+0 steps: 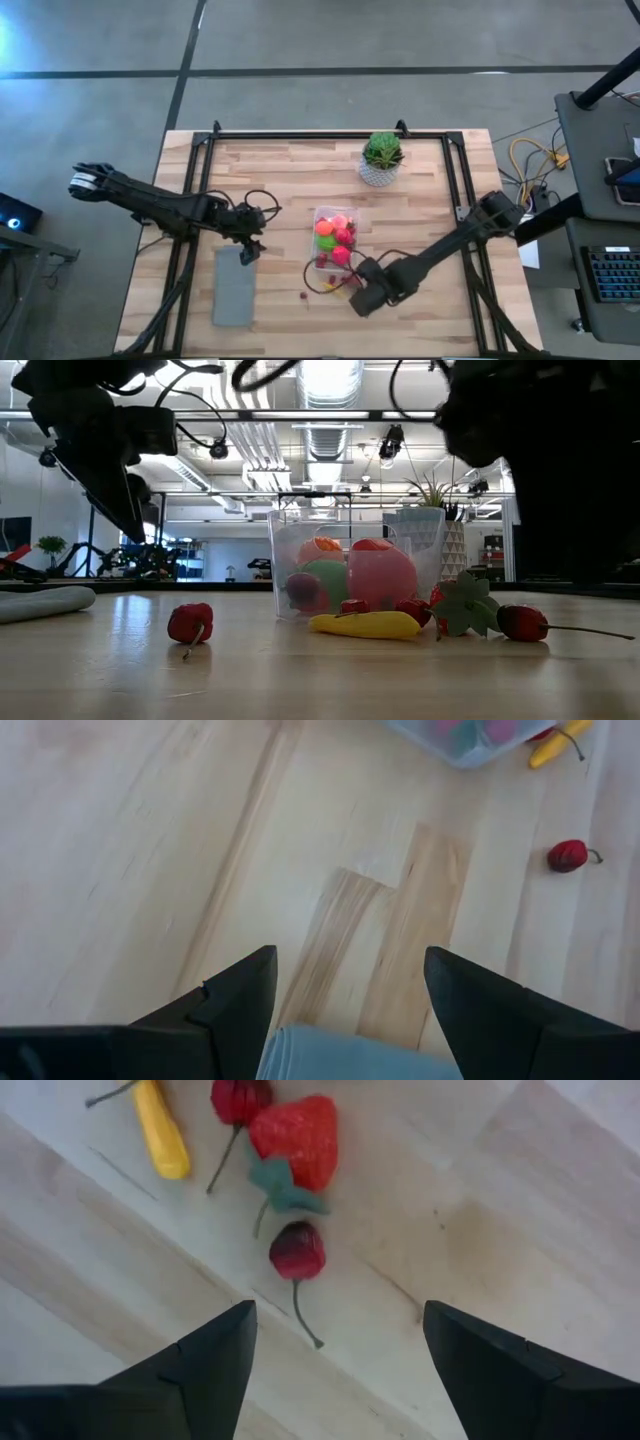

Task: Pick and placing Produce into tupperware
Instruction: Put the red cherry into the transparent bin

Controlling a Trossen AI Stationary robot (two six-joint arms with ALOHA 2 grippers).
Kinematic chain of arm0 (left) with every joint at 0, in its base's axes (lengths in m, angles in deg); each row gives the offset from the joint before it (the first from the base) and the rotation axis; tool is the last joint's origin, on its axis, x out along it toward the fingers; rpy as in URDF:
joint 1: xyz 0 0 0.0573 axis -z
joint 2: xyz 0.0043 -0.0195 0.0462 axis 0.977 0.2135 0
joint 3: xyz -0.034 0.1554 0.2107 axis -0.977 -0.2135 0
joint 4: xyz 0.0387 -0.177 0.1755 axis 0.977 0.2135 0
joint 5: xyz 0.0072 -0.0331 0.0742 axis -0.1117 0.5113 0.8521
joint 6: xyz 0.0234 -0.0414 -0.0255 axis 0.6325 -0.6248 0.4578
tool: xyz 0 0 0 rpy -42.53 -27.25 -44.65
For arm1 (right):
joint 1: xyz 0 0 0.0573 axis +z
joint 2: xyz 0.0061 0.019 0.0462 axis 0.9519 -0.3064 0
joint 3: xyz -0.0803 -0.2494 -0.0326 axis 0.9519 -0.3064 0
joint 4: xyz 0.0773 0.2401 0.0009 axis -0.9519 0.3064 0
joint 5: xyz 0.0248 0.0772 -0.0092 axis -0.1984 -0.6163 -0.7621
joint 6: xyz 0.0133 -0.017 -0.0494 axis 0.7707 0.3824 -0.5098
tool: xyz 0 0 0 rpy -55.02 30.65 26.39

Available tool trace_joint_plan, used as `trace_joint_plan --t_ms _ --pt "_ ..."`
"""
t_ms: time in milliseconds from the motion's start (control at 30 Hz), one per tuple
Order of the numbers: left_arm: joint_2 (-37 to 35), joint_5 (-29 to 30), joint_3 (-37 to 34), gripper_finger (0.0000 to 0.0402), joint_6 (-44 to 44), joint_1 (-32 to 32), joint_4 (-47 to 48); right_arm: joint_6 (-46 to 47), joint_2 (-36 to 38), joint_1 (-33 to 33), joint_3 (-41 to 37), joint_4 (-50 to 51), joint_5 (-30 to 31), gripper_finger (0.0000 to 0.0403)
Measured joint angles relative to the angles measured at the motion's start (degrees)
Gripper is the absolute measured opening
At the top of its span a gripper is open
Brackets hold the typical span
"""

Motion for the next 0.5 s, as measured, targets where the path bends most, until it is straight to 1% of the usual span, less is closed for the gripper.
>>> trace_joint_plan --t_ms 67,200,300,500 --pt "-0.1 0.0 -0.1 0.0239 0.0 0.0 -0.4 -0.8 0.0 -1.1 0.0 -0.4 -2.0 0.0272" --pt "-0.2 0.1 -0.2 0.0239 0.0 0.0 -0.5 -2.0 0.0 -2.4 0.0 -2.0 -2.8 0.0264" --pt "0.0 0.1 -0.3 0.0239 0.0 0.0 -0.7 -2.5 0.0 -3.4 0.0 -3.0 -4.6 0.0259" --pt "0.1 0.1 -0.3 0.0239 -0.1 0.0 -0.8 -3.1 -2.3 -4.0 0.1 -3.1 -6.5 0.0258"
